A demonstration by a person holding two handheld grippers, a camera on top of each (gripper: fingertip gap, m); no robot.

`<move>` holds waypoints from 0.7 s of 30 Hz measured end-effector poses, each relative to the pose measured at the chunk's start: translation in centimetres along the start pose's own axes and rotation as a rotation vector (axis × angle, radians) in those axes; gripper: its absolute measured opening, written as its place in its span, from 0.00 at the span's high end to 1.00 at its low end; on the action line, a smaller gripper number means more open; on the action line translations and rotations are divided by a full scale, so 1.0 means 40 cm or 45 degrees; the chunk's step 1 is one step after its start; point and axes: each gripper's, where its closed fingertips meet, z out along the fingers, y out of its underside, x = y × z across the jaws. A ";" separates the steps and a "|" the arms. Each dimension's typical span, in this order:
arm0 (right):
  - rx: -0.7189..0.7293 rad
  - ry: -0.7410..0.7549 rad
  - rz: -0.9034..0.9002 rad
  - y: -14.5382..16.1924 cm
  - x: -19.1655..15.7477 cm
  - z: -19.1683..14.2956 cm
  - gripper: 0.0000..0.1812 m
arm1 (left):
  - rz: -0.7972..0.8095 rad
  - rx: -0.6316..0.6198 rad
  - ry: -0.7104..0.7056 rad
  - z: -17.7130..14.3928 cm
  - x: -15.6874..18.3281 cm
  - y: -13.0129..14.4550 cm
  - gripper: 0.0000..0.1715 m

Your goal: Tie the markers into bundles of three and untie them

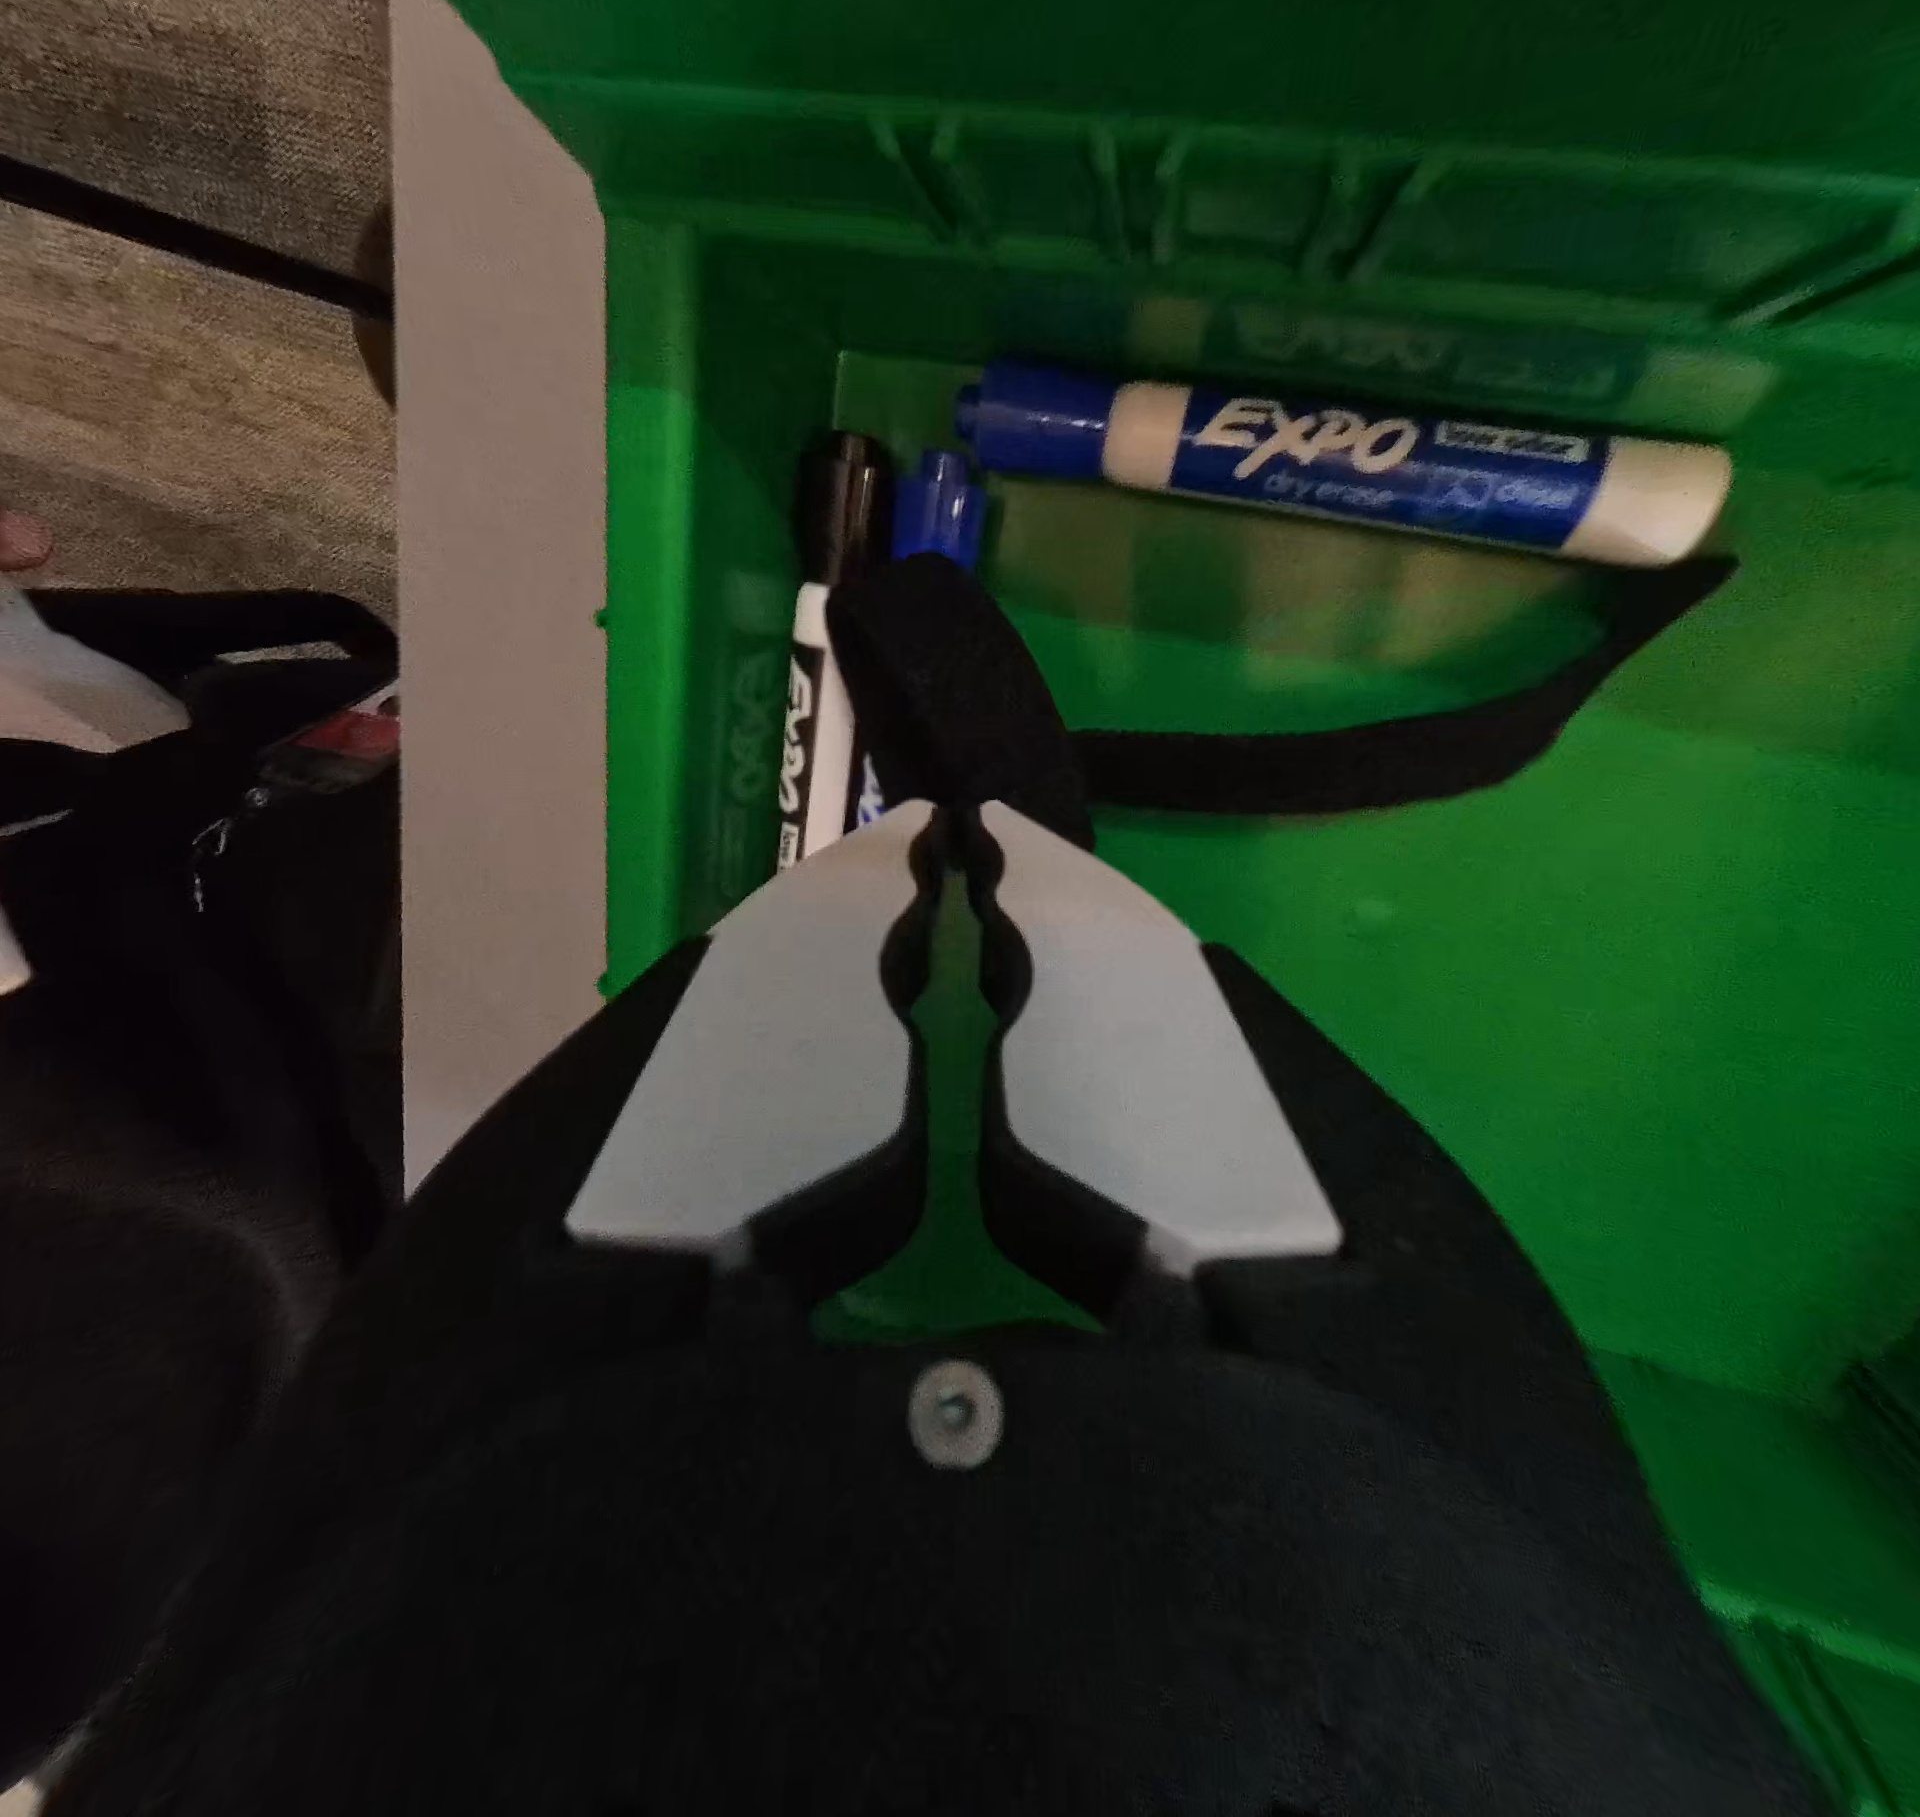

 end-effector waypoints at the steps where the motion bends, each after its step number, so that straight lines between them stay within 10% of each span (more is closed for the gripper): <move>1: 0.014 0.024 0.000 -0.006 0.007 -0.009 0.97 | 0.000 0.000 0.001 0.000 0.000 0.000 0.75; 7: 0.100 0.071 0.002 -0.033 0.035 -0.059 0.80 | -0.008 -0.003 0.002 0.001 -0.002 0.002 0.75; 21: -0.014 0.297 -0.256 0.030 0.168 -0.086 0.79 | -0.017 0.001 0.009 0.001 -0.003 0.005 0.75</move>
